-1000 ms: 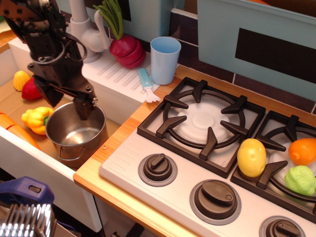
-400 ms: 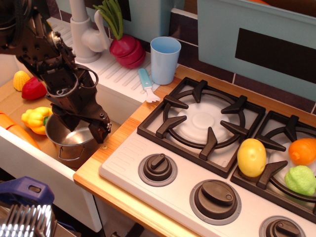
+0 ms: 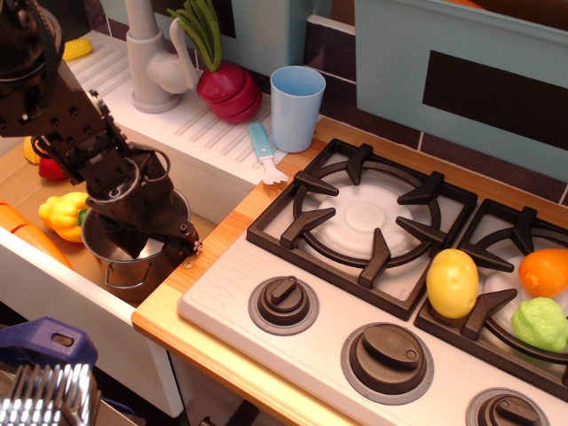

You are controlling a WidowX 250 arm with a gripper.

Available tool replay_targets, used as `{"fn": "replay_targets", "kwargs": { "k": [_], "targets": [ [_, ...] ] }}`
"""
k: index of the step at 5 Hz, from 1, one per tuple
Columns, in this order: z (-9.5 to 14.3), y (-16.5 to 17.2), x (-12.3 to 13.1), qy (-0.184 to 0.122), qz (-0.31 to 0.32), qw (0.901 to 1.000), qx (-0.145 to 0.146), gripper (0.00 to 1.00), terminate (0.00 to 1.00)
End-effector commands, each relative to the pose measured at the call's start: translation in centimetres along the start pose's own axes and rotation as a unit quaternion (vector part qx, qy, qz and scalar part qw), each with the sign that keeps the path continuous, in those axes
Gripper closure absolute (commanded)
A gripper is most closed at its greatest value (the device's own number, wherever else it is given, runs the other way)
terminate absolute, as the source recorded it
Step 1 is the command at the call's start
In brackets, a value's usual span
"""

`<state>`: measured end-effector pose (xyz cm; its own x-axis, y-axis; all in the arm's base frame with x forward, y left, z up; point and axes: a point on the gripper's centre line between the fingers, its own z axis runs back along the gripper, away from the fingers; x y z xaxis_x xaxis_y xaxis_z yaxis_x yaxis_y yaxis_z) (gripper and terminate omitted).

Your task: Put pot or pan on stove

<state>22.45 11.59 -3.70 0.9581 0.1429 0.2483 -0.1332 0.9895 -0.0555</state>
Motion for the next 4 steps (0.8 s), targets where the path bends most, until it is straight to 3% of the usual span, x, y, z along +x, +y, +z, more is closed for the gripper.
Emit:
{"fn": "replay_targets", "kwargs": {
  "k": [1, 3, 4],
  "targets": [
    [-0.3, 0.0, 1.9, -0.003, -0.004, 0.9998, 0.018, 1.00, 0.00],
    [0.6, -1.0, 3.0, 0.001, 0.004, 0.9996, 0.029, 1.00, 0.00],
    [2.0, -1.1, 3.5, 0.019, 0.009, 0.9993, 0.029, 1.00, 0.00]
  ]
}}
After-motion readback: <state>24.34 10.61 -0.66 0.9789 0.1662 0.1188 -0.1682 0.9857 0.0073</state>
